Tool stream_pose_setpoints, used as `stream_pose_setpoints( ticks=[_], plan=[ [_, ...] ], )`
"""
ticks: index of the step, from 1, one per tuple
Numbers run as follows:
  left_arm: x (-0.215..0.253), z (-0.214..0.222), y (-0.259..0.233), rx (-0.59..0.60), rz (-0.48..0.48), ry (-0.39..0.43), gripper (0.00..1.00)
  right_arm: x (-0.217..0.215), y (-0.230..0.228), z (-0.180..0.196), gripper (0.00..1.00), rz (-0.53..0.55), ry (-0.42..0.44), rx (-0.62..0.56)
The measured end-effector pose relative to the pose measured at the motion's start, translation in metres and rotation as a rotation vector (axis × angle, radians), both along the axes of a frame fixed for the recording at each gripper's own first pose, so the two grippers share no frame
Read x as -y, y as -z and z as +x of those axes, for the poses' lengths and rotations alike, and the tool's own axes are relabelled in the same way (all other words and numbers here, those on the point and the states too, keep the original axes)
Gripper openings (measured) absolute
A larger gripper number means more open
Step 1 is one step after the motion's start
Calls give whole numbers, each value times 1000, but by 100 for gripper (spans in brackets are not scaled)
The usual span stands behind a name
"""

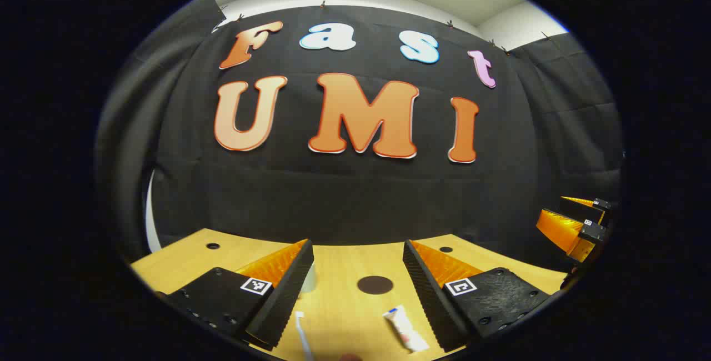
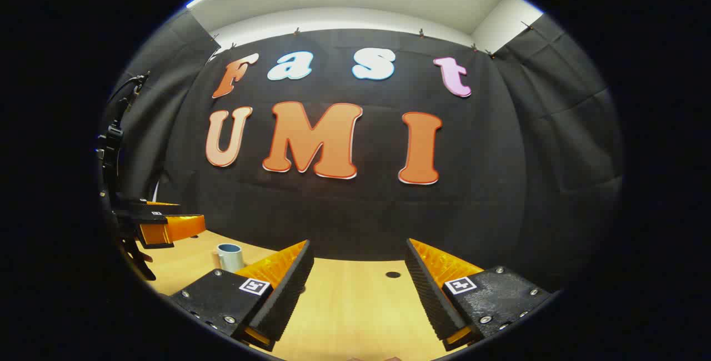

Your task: Put the toothbrush and toothpaste on the desktop into the cup, then pick up the cup and place it on the coaster on the desktop.

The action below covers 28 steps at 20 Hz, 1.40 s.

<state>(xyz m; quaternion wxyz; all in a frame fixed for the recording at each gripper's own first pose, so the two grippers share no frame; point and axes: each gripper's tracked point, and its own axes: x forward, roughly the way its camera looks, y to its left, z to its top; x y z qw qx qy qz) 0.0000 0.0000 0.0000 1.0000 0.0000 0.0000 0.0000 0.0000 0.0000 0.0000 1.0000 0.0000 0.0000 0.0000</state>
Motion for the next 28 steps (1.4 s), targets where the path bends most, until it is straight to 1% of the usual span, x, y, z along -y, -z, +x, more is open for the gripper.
stream_pose_setpoints(
  ticks=[1, 2, 3, 5, 6, 7, 8, 9, 13, 17, 20, 21, 22, 23, 24, 26, 28],
  plan=[
    [-18, 0, -1, 5, 17, -26, 100, -13, 5, 5, 98, 11, -16, -18],
    [-32, -1, 0, 8, 27, -38, 97, -26, 11, 11, 99, 21, -31, -31],
    [-42, -1, 1, 7, 30, -43, 96, -35, 13, 16, 100, 23, -37, -35],
    [-61, 1, 6, -3, 30, -52, 97, -53, 18, 26, 98, 27, -57, -42],
    [-68, 4, 7, -2, 27, -58, 100, -61, 24, 31, 99, 25, -69, -52],
    [-74, 7, 6, 0, 25, -66, 97, -67, 27, 36, 98, 17, -77, -61],
    [-78, 9, 8, 4, 22, -69, 100, -70, 30, 40, 99, 9, -76, -66],
    [-81, 12, 9, 7, 21, -70, 97, -73, 32, 43, 99, -2, -78, -71],
    [-80, 28, 8, 16, 32, -64, 97, -78, 43, 55, 98, -14, -83, -100],
    [-73, 37, 11, 9, 37, -55, 97, -77, 46, 55, 99, -33, -79, -114],
    [-73, 38, 9, 3, -1, -57, 97, -79, 56, 53, 99, -21, -95, -156],
    [-77, 38, 7, 0, 2, -68, 100, -79, 57, 52, 99, -22, -95, -163],
    [-78, 38, 11, -9, 13, -75, 97, -79, 56, 51, 99, -21, -95, -162],
    [-80, 38, 12, -19, 14, -78, 100, -80, 56, 51, 99, -18, -94, -162],
    [-82, 37, 14, -29, 10, -81, 97, -83, 56, 52, 99, -10, -99, -166],
    [-86, 35, 23, -54, 4, -91, 97, -90, 60, 51, 99, 7, -115, -183],
    [-87, 34, 32, -81, -13, -90, 97, -94, 65, 50, 99, 0, -125, -202]
  ],
)
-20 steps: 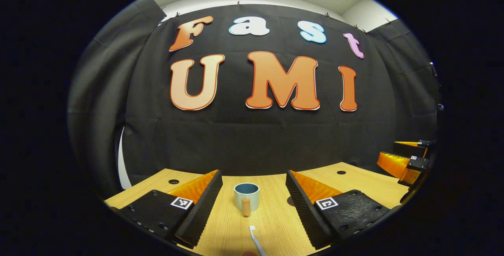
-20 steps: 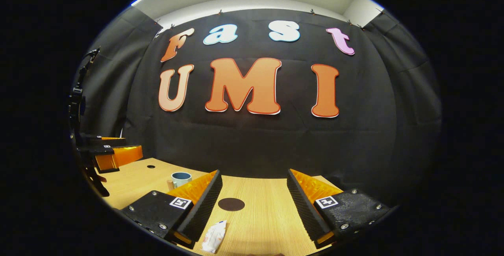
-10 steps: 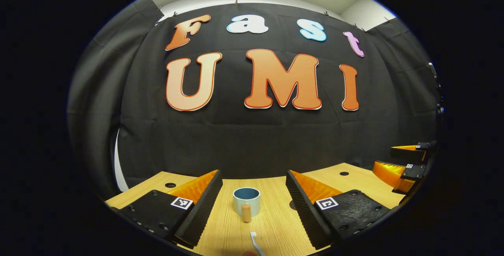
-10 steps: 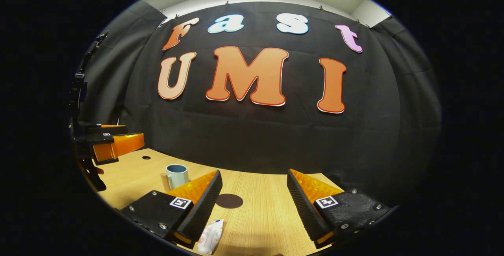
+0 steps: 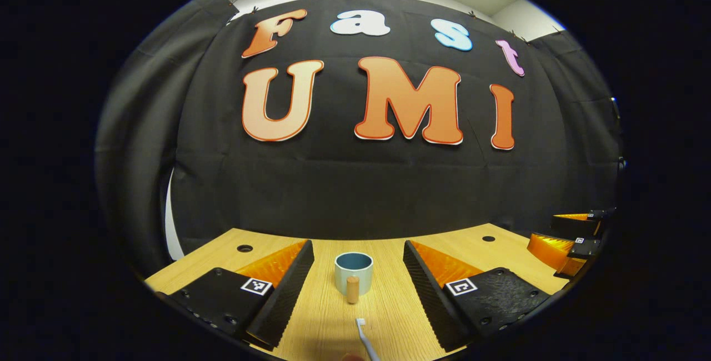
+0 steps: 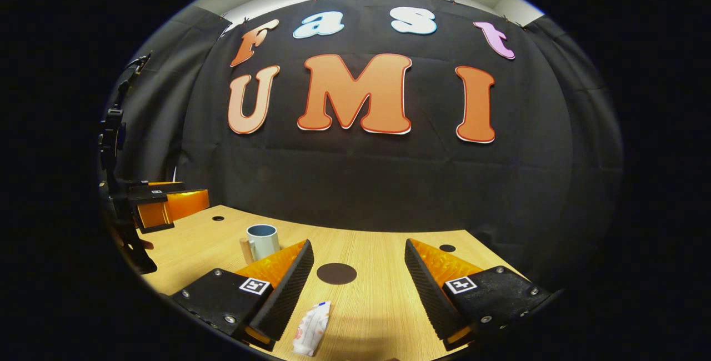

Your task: Put the toothbrush and toothpaste on the desktop into the cup, then pick up the cup and place it on the coaster on the desktop.

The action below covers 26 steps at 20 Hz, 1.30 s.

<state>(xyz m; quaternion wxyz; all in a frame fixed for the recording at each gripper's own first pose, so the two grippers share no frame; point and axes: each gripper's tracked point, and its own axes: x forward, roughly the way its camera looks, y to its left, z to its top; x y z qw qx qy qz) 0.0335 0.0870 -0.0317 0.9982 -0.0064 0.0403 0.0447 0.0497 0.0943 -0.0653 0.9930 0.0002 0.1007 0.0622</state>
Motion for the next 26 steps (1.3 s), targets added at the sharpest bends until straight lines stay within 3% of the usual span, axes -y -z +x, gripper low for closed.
stream_pose_setpoints(
  ticks=[9, 16, 26],
  plan=[
    [6, 2, 59, -202, -45, 24, 98, -21, 42, -5, 99, -19, -51, -114],
    [19, 2, 120, -378, -24, 61, 98, -34, 73, -9, 99, -48, -96, -199],
    [13, -9, 180, -579, -29, 22, 98, -54, 131, -18, 99, -120, -150, -359]
  ],
)
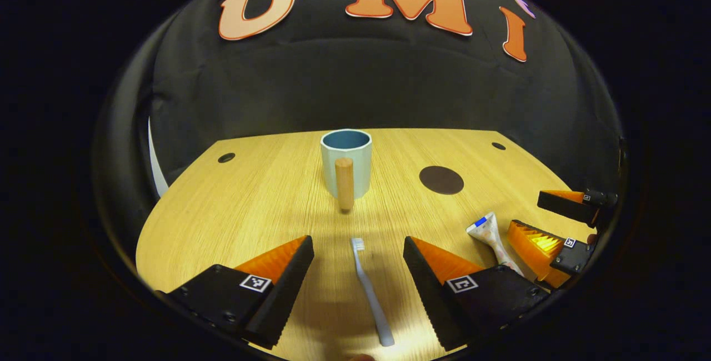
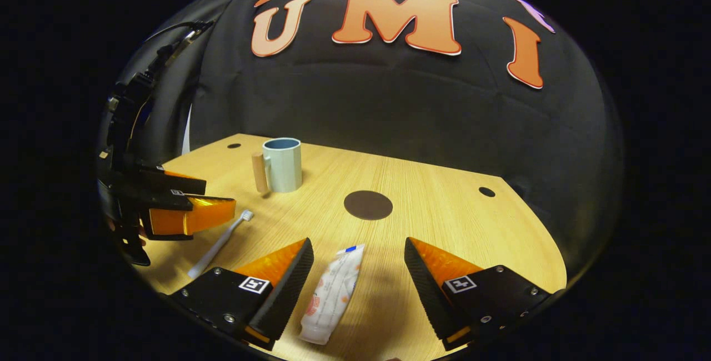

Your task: Put the toothbrush and toothpaste on the desktop into the cup, then pick up the cup and place it on the coaster on the desktop.

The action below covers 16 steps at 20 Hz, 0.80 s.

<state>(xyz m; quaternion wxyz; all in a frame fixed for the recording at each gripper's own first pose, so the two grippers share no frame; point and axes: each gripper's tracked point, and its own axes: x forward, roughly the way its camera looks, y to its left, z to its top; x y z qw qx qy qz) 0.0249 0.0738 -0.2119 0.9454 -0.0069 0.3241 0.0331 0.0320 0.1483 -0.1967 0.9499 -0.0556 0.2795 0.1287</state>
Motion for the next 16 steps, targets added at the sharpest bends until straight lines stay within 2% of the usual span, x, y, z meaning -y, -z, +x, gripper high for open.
stream_pose_setpoints(
  ticks=[9, 10, 11, 16],
  plan=[
    [-3, -10, 29, -126, -8, -26, 98, -7, 51, -11, 93, -45, -4, -187],
    [-2, -11, 31, -145, -9, -20, 98, -10, 55, -12, 85, -37, -6, -203],
    [-1, -13, 33, -166, -7, -15, 98, -11, 59, -13, 89, -34, -9, -222],
    [5, -18, 44, -243, -16, 9, 98, -19, 61, -12, 75, -30, -57, -256]
  ],
)
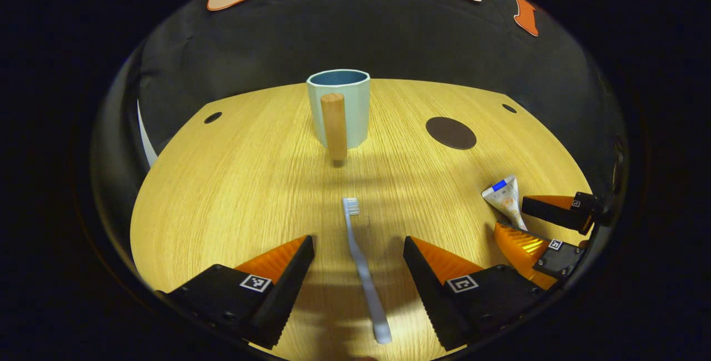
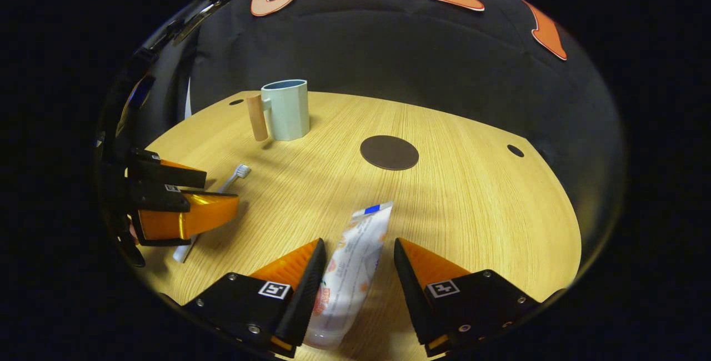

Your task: Put the toothbrush and toothpaste on the desktop into the cup, then pick up the cup and place it on the coaster on the desktop.

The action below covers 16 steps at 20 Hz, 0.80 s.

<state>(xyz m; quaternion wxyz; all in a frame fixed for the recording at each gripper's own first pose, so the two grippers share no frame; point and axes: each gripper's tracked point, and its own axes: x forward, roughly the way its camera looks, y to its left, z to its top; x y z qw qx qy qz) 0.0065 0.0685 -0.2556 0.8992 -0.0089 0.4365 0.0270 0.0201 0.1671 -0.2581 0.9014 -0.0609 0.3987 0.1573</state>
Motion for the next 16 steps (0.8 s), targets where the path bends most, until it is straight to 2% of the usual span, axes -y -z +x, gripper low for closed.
stream_pose_setpoints(
  ticks=[5, 7, 8, 10, 12, 13, 14, 15, 16],
  plan=[
    [-4, 1, -3, -36, 38, -13, 97, 0, -2, 1, 56, -33, -38, -15],
    [-5, 2, -2, -57, 52, -19, 97, 3, 2, 3, 39, -21, -25, -42],
    [-4, 4, -2, -67, 46, -22, 94, 8, 3, 5, 26, -22, -13, -48],
    [-1, 2, 1, -83, 23, -39, 87, 8, 2, 5, 17, 14, -10, -73],
    [1, 3, 0, -103, 4, -65, 67, 8, 2, 4, 15, 43, -8, -94],
    [-1, 3, 0, -113, -2, -80, 67, 8, 2, 2, 14, 53, -10, -102],
    [-3, 4, 0, -119, -4, -97, 49, 7, 2, 2, 13, 61, -15, -105],
    [-4, 5, 1, -122, -10, -118, 45, 5, 1, 1, 12, 68, -19, -109],
    [-5, 5, 1, -130, -17, -135, 35, 2, 0, -1, 12, 78, -26, -111]
  ],
)
